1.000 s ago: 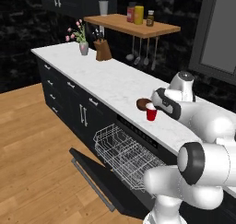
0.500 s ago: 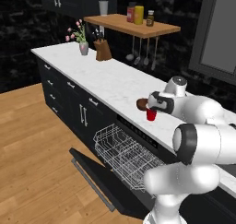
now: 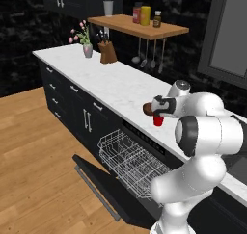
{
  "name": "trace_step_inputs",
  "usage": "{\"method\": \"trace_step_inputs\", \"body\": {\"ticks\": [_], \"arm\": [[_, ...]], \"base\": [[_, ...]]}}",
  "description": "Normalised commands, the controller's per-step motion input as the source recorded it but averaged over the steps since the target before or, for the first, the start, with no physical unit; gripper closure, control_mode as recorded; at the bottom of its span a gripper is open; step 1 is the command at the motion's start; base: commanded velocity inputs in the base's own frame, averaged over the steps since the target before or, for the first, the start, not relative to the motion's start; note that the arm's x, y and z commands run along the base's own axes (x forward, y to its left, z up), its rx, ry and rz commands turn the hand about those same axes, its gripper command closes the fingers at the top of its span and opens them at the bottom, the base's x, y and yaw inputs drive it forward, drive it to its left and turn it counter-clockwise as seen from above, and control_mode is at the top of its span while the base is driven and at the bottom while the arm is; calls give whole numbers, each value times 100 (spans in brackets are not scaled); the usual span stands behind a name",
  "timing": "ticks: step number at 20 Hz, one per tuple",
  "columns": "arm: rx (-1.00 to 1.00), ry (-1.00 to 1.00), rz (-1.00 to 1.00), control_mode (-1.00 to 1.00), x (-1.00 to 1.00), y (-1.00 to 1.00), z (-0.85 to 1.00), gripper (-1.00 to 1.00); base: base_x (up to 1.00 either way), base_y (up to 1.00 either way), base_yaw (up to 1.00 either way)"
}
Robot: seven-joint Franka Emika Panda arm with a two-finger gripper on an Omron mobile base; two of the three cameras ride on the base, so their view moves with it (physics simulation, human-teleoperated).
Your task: Pick up the cup and bowl from the counter, place them in the dishwasher, and close the dishwasher door.
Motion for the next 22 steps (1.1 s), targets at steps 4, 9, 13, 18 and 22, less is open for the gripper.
{"method": "trace_step_inputs", "body": {"ticks": [4, 9, 13, 18, 22], "arm": [[0, 0, -3, -100, 33, -3, -16, -100], [0, 0, -3, -100, 31, -11, -20, -100], [0, 0, -2, -100, 30, -13, -19, -100], [0, 0, -2, -100, 23, -6, -17, -100], [0, 0, -2, -100, 20, -3, -22, -100]], "base": [[0, 0, 0], [0, 0, 0], [0, 0, 0], [0, 0, 0], [0, 0, 0]]}}
